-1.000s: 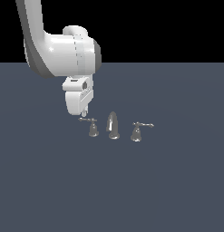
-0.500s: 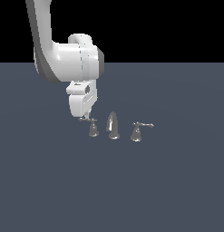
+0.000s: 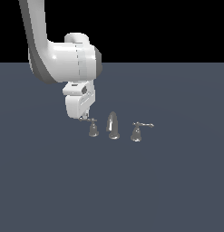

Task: Turn on the faucet by rotating a designated handle.

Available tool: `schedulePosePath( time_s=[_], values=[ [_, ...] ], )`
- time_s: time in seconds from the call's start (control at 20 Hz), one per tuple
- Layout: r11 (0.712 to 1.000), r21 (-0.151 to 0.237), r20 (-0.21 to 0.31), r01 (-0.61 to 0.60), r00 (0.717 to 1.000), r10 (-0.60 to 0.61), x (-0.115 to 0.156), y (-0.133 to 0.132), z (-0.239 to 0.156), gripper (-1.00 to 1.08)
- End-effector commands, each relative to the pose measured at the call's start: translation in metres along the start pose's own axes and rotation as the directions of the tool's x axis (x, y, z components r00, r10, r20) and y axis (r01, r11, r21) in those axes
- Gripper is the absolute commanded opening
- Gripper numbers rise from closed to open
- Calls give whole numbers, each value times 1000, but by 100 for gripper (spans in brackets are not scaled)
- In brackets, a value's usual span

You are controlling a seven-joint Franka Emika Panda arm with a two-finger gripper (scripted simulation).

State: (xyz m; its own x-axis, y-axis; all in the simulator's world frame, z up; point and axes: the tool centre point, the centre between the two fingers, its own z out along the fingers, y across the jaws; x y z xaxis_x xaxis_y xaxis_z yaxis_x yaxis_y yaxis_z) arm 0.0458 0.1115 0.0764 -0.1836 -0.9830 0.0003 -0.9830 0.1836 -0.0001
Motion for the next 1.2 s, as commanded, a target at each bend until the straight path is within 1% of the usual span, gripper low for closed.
schedulePosePath(
  time_s=[0.0,0.2,0.25,0.3,1.1,1.15],
  values=[
    [1000,0,0,1,1000,-1,-5,9,0,-100],
    [1000,0,0,1,1000,-1,-12,24,0,-100],
    [1000,0,0,1,1000,-1,-12,24,0,-100],
    [1000,6,0,23,1000,-23,-5,15,0,-100],
    [1000,0,0,1,1000,-1,1,68,0,-100],
    [1000,0,0,1,1000,-1,1,68,0,-100]
  ],
)
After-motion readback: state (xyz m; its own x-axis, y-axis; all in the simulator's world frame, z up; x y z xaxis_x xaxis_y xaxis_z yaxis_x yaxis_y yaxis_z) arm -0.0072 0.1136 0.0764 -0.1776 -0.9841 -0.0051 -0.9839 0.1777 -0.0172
